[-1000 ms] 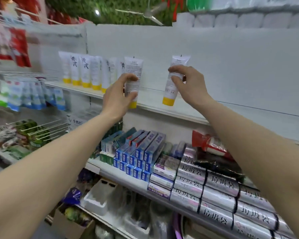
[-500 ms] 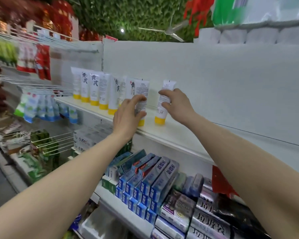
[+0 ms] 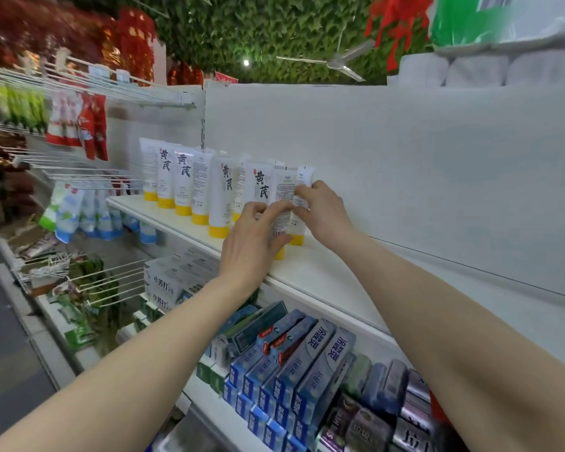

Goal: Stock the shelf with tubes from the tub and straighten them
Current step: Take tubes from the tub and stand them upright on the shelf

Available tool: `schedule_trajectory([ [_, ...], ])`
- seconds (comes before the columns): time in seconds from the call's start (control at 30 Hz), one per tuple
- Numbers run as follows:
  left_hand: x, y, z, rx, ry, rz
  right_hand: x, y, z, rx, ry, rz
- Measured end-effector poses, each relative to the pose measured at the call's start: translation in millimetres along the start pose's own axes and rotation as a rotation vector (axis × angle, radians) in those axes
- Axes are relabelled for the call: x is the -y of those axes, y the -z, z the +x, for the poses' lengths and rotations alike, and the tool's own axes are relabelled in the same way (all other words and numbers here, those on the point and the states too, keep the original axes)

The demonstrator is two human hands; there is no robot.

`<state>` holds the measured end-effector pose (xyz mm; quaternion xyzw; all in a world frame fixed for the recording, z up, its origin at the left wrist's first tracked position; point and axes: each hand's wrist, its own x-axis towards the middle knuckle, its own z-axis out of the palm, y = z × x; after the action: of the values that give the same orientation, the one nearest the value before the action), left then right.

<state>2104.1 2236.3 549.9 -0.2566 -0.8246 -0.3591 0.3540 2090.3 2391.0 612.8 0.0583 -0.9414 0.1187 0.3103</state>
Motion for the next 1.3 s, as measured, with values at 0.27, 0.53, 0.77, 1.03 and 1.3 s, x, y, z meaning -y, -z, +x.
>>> schedule_trajectory([
  [0.27, -2, 4, 1, 0.035, -0.02, 0.064, 0, -1, 4, 0.033, 0.023, -0.014],
  [0.53, -2, 13, -6, 0.053, -0.039, 0.095, -3, 23, -24, 0.085, 0.011, -0.074],
  [0.77, -17, 40, -19, 0.006, -0.04, 0.174, 7, 58, -81, 0.024, 0.107, -0.372],
  [1.03, -45, 76, -69, 0.072, -0.116, 0.257, 32, 89, -179, -0.072, 0.161, -0.572],
  [1.3, -93, 81, -179, 0.206, -0.253, 0.119, 54, 119, -341, 0.013, -0.02, -0.67],
])
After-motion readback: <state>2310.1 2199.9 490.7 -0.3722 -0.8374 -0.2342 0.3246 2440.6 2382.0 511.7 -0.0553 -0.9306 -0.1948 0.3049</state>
